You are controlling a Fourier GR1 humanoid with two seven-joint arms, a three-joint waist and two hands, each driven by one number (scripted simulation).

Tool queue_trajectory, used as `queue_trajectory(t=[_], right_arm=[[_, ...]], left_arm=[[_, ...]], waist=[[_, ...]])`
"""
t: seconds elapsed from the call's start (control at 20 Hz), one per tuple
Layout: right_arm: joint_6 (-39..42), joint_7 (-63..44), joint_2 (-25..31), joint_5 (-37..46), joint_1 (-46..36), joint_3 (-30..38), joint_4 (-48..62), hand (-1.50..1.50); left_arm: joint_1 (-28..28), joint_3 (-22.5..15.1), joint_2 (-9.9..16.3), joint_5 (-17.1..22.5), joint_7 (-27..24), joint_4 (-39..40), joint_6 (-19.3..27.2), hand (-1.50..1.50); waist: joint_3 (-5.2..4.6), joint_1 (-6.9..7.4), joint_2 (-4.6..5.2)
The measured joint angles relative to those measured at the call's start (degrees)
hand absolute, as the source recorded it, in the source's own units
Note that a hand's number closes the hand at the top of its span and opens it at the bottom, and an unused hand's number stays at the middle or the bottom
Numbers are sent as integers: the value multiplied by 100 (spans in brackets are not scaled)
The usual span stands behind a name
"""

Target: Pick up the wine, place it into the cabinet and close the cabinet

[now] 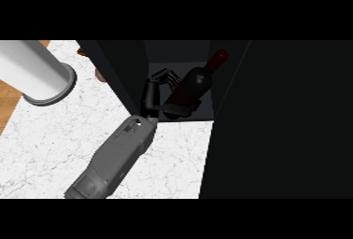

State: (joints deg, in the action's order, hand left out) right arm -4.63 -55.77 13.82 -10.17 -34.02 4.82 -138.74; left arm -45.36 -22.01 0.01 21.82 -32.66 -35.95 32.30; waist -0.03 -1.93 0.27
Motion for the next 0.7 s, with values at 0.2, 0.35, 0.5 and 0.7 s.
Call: queue_trajectory(t=[0.2,0.35,0.5,0.7], right_arm=[[-3,35,-75,1,61,-130,6,-150],[33,135,-123,-7,115,-153,27,-150],[32,102,-92,-34,37,-67,41,-150],[-29,34,-125,-46,-122,-122,69,-150]], left_arm=[[-137,119,0,255,-406,441,-83,150],[-309,245,-1,469,-615,725,-187,150],[-453,423,0,713,-794,984,-355,150],[-661,619,-1,984,-919,1332,-474,150]], waist=[[-2,-14,7],[-2,-20,15],[-2,-53,24],[-3,-65,29]])
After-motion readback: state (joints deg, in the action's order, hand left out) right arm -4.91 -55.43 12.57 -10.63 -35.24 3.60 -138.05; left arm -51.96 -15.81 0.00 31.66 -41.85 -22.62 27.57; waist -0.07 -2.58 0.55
